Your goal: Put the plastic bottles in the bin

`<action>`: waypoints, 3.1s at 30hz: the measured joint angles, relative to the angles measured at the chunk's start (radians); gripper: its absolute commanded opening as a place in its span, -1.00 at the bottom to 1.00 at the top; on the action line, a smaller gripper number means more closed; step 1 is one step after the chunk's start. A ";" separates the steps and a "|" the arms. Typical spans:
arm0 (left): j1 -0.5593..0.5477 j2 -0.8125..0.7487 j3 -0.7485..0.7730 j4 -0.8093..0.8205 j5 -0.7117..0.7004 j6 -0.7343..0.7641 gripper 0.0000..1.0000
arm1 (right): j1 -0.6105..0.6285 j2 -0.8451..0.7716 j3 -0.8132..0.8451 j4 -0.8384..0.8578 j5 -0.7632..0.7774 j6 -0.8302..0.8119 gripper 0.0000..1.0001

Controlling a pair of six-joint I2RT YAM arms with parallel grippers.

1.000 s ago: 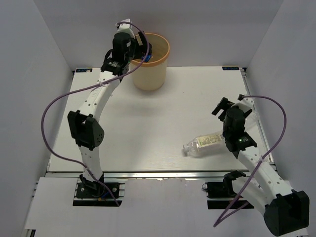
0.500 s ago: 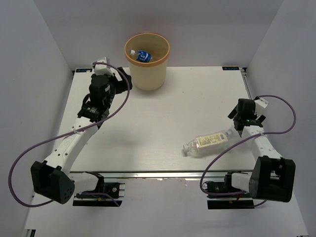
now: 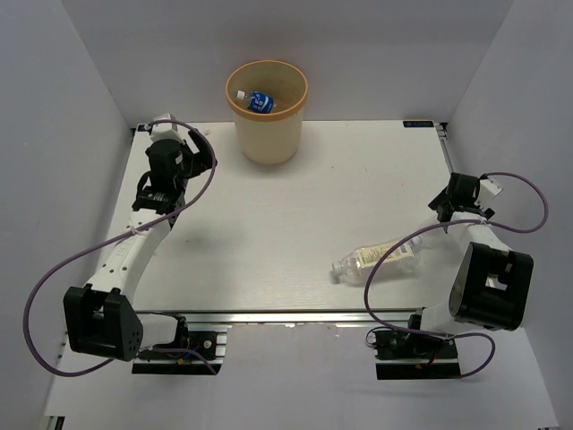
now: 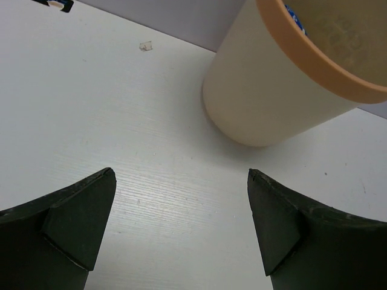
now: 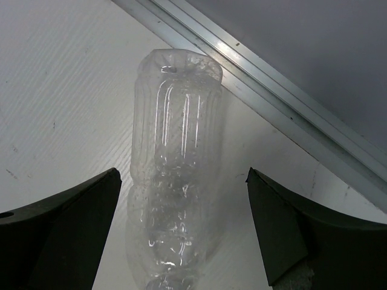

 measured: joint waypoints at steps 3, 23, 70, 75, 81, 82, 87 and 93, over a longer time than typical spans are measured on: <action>0.013 0.010 -0.013 0.000 0.015 -0.004 0.97 | 0.000 0.064 0.015 0.031 -0.019 -0.006 0.79; 0.040 -0.077 -0.135 -0.021 -0.005 -0.009 0.96 | 0.033 0.231 0.243 0.122 -0.212 -0.099 -0.20; 0.061 0.035 -0.163 -0.011 0.047 -0.022 0.96 | 0.765 0.692 1.272 0.654 -0.303 -0.269 0.79; 0.061 0.034 -0.163 -0.006 0.058 -0.024 0.96 | 0.766 0.291 0.938 0.432 -0.277 -0.302 0.79; 0.061 0.029 -0.163 0.009 0.076 -0.023 0.96 | 0.758 0.009 0.666 0.067 -0.468 -0.550 0.79; 0.061 0.029 -0.163 0.010 0.079 -0.023 0.97 | 0.760 0.005 0.666 -0.026 -0.530 -0.651 0.79; 0.061 0.029 -0.163 0.014 0.105 -0.024 0.96 | 0.782 0.014 0.626 -0.436 -0.702 -1.063 0.79; 0.061 0.043 -0.161 -0.001 0.097 -0.024 0.96 | 0.798 0.111 0.824 -0.784 -0.797 -1.390 0.79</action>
